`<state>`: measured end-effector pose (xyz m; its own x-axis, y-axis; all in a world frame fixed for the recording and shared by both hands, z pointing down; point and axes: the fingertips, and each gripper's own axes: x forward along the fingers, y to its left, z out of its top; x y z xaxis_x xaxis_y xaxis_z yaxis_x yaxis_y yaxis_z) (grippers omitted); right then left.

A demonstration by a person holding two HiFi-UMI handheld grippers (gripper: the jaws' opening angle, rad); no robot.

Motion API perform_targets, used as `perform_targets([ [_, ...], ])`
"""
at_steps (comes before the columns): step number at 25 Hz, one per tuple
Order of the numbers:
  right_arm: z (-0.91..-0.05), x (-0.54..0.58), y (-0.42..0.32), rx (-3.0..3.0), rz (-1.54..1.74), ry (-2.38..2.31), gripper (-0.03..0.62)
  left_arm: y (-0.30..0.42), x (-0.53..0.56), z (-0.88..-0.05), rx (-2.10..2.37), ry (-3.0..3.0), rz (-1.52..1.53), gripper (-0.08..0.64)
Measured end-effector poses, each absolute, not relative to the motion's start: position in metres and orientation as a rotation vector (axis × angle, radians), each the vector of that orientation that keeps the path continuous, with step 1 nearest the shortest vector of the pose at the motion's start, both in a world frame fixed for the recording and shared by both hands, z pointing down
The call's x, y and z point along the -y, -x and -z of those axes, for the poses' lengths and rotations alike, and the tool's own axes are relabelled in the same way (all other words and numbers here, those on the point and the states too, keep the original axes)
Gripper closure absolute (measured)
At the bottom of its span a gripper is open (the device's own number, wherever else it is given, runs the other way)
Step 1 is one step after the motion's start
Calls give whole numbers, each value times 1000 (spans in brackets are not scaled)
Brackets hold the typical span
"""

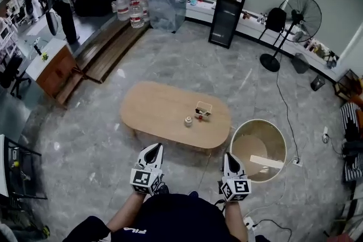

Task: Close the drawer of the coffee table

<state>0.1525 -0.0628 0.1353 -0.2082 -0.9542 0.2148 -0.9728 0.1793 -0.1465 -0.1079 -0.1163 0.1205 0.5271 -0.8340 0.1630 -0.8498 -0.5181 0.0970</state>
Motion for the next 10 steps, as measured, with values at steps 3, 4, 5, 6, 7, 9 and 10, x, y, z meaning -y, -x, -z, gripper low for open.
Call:
perform_targets([
  [3, -133, 73, -154, 2377, -345, -1917, 566, 110, 123, -116, 1481, -2616, -129, 534],
  [4, -130, 78, -154, 2383, -330, -1914, 566, 110, 127, -111, 1494, -2621, -123, 534],
  [5, -127, 81, -155, 2383, -324, -1911, 566, 110, 129, -108, 1502, -2621, -122, 534],
  [6, -125, 82, -156, 2380, -327, -1908, 566, 110, 129, -108, 1506, -2615, -127, 534],
  [7, -125, 82, -159, 2376, -332, -1904, 566, 108, 129, -110, 1508, -2605, -134, 534],
  [9, -128, 83, -166, 2370, -339, -1893, 566, 104, 127, -116, 1511, -2582, -146, 534],
  [10, -130, 84, -170, 2368, -341, -1887, 566, 102, 126, -119, 1512, -2571, -151, 534],
])
